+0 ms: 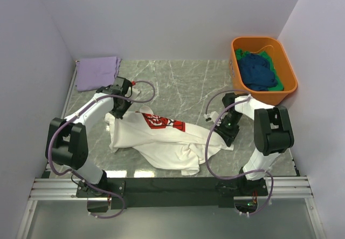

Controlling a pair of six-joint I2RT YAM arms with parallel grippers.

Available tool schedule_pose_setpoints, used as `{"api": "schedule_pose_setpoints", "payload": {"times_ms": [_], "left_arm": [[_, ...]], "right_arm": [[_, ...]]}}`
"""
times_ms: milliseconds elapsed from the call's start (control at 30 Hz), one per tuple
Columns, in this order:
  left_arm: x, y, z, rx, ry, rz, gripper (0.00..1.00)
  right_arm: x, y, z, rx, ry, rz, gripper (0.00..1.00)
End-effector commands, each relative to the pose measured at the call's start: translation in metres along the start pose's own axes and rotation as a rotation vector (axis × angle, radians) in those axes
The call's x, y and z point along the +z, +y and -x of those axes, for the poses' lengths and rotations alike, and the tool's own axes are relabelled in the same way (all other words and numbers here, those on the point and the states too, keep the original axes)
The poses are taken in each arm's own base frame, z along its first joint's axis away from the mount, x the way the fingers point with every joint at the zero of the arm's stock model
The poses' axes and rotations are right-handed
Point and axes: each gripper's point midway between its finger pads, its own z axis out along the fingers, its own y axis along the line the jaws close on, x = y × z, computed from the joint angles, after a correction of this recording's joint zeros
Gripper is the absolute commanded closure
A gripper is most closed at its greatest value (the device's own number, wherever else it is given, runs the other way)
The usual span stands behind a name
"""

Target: Fold and stack the t-shirts

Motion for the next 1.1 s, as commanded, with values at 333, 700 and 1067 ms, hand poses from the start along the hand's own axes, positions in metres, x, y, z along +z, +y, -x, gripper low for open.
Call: {"api": "schedule_pose_setpoints", "payload": {"times_ms": [333, 700, 1067], "left_arm": [[-0.013, 0.008, 0.018, -0.124, -0.049, -0.071, 0.99], [-0.032, 0.028, 0.032, -0.217, -0.115, -0.107, 0.99], [-0.089, 0.097, 0.071, -0.240, -0.416, -0.131, 0.99]], "right_arm": [[0.009, 0.006, -0.019, -0.002, 0.025, -0.034, 0.86], [-0.045, 0.007, -0.002, -0.019, -0.065, -0.114, 1.00], [-0.112, -0.024, 0.024, -0.020, -0.185, -0.377, 1.00]]}}
